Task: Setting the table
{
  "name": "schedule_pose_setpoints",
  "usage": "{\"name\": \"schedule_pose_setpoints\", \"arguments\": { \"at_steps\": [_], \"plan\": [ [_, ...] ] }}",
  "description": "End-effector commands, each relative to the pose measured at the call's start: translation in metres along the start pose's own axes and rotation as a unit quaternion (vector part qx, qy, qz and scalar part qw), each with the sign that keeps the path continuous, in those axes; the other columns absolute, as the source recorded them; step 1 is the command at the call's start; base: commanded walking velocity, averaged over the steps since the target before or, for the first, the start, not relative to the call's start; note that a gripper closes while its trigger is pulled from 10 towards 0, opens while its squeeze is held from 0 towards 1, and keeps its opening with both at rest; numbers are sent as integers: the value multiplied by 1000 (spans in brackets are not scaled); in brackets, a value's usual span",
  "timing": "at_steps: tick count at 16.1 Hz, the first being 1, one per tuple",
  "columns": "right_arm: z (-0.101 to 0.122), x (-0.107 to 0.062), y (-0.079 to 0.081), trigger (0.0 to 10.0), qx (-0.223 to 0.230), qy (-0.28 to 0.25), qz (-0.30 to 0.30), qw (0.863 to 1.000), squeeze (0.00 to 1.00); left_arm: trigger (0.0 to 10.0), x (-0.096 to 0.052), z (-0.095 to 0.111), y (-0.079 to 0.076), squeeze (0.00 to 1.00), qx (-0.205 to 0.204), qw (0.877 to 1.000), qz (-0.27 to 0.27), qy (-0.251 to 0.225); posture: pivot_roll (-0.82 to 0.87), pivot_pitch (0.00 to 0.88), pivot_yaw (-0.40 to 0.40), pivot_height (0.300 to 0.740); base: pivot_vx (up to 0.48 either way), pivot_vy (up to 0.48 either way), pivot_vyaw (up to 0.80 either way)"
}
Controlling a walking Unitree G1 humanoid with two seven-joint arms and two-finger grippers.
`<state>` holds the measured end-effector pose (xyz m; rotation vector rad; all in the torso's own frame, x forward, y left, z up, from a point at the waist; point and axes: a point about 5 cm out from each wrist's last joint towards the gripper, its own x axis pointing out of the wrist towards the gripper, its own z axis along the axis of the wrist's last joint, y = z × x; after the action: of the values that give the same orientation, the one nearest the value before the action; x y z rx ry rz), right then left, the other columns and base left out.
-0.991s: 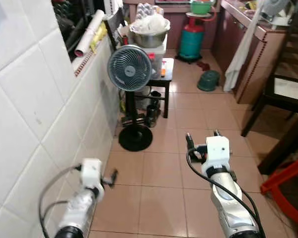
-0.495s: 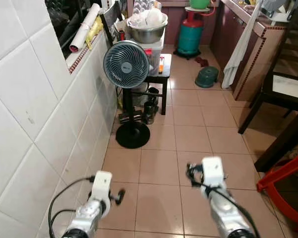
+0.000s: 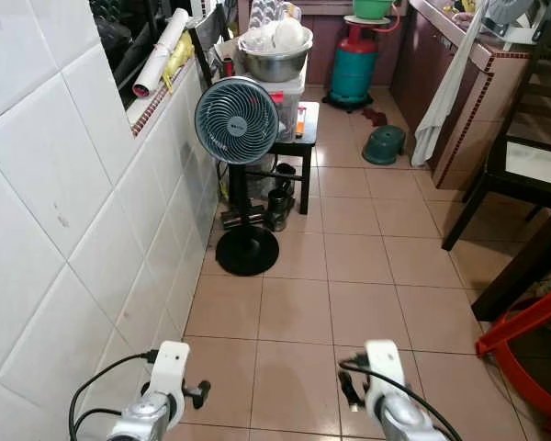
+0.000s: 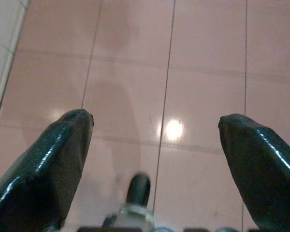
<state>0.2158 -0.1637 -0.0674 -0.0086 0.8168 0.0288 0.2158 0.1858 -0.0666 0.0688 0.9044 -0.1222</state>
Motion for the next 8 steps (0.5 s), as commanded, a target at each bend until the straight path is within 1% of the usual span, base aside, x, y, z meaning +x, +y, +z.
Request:
{"name": "schedule_pose_setpoints", "arguments": {
  "at_steps": [1, 3, 5, 6, 7, 8],
  "plan": [
    [-9, -2, -6, 10000, 15, 18, -8, 1000, 0, 10000, -2, -9, 2, 0, 0, 1000, -3, 18, 0, 0, -12, 740, 0, 0, 0],
    [-16, -4, -8, 10000, 18, 29, -10, 999, 0, 10000, -2, -13, 1, 0, -1, 1000, -8, 22, -5, 0, -9, 740, 0, 0, 0],
    [-17, -4, -10, 10000, 16, 32, -12, 999, 0, 10000, -3, -18, -1, 0, -1, 1000, -16, 26, -13, 0, -5, 740, 0, 0, 0],
    [-17, -4, -10, 10000, 11, 31, -10, 999, 0, 10000, -3, -20, -1, 0, -2, 999, -19, 29, -13, 0, -5, 740, 0, 0, 0],
    [-17, -4, -10, 10000, 4, 32, -6, 999, 0, 10000, -4, -21, -1, 0, 0, 999, -19, 31, -17, 0, -3, 740, 240, 0, 0],
    [-18, -5, -10, 10000, -1, 34, -5, 999, 0, 10000, -4, -22, 0, 0, 3, 999, -17, 34, -18, 0, -3, 740, 0, 0, 0]
  ]
}}
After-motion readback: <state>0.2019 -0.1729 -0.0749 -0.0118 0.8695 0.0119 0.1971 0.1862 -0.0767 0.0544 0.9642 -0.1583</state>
